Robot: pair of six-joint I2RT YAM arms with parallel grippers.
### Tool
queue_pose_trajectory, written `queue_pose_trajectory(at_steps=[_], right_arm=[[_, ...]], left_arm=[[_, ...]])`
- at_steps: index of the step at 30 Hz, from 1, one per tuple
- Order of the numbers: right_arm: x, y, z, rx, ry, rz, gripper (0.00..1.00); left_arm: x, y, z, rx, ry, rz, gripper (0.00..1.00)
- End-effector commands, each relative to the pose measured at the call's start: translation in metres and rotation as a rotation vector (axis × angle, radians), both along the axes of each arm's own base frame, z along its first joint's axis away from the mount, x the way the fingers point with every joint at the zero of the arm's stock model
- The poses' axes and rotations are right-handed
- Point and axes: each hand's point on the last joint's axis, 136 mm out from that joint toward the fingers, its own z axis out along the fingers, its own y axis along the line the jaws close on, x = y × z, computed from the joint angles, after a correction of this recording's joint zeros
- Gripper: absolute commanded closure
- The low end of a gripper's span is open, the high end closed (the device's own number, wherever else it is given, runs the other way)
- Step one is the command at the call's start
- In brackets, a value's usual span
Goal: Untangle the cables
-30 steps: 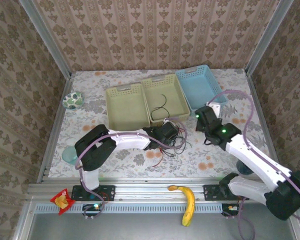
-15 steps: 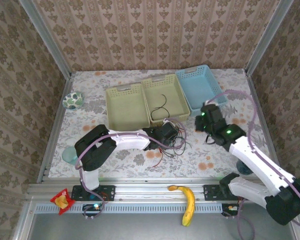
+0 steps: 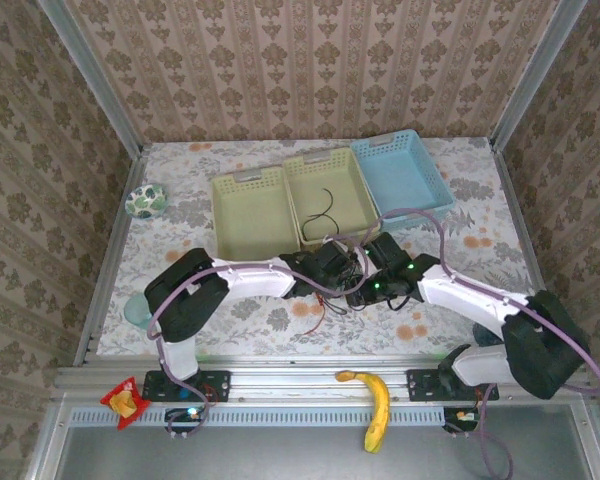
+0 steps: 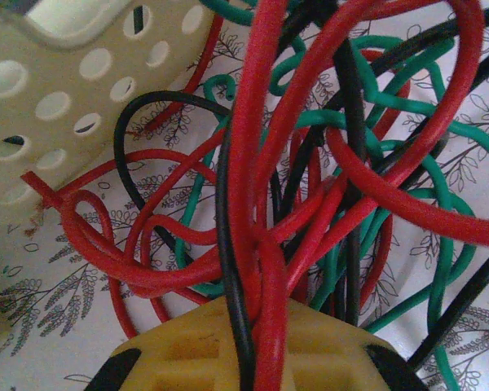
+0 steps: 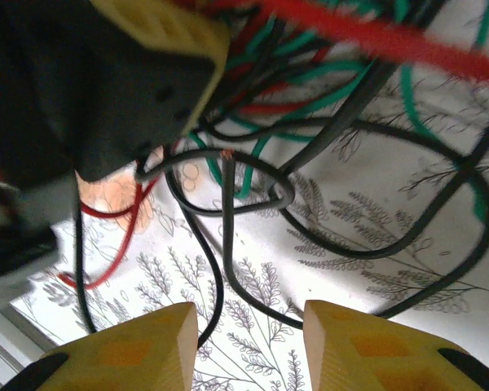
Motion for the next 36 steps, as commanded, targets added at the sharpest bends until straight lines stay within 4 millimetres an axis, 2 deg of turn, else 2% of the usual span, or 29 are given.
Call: queue_pose_trajectory(at_steps=[1, 3, 4, 13, 15, 17, 19, 22, 25, 32, 36], right_arm=[[0.004, 0.015, 0.006, 0.039, -0.008, 0.06, 0.61], [0.006, 0.018, 0.006, 0.041, -0.012, 0.066, 0.61], [0.006, 0.02, -0.002, 0.032, 0.006, 0.073, 0.61], [0.012, 0.028, -0.024, -0.01, 0.054, 0.109, 0.63], [0.013, 0.027, -0.029, -0.025, 0.06, 0.108, 0.68], [0.013, 0.025, -0.03, -0.033, 0.058, 0.102, 0.83], [0.015, 0.022, -0.028, -0.042, 0.042, 0.091, 0.94], [0.022, 0.013, -0.019, -0.066, -0.014, 0.05, 0.99], [0.033, 0.004, 0.007, -0.051, -0.104, -0.02, 1.0], [0.065, -0.039, 0.145, -0.021, -0.536, -0.238, 1.0], [0.073, -0.054, 0.216, 0.01, -0.718, -0.307, 1.0]], left_arm=[[-0.024, 0.024, -0.027, 0.065, 0.145, -0.041, 0.91], [-0.026, 0.022, -0.027, 0.049, 0.158, -0.053, 0.9], [-0.027, 0.02, -0.026, 0.042, 0.163, -0.064, 0.89], [-0.03, 0.015, -0.028, 0.033, 0.189, -0.089, 0.89], [-0.03, 0.015, -0.028, 0.032, 0.191, -0.088, 0.88], [-0.03, 0.015, -0.029, 0.034, 0.191, -0.084, 0.88], [-0.03, 0.015, -0.029, 0.033, 0.192, -0.085, 0.88], [-0.03, 0.017, -0.033, 0.045, 0.194, -0.082, 0.87], [-0.032, 0.02, -0.04, 0.064, 0.208, -0.08, 0.83], [-0.038, 0.027, -0.052, 0.084, 0.232, -0.079, 0.66], [-0.04, 0.028, -0.057, 0.091, 0.243, -0.078, 0.65]])
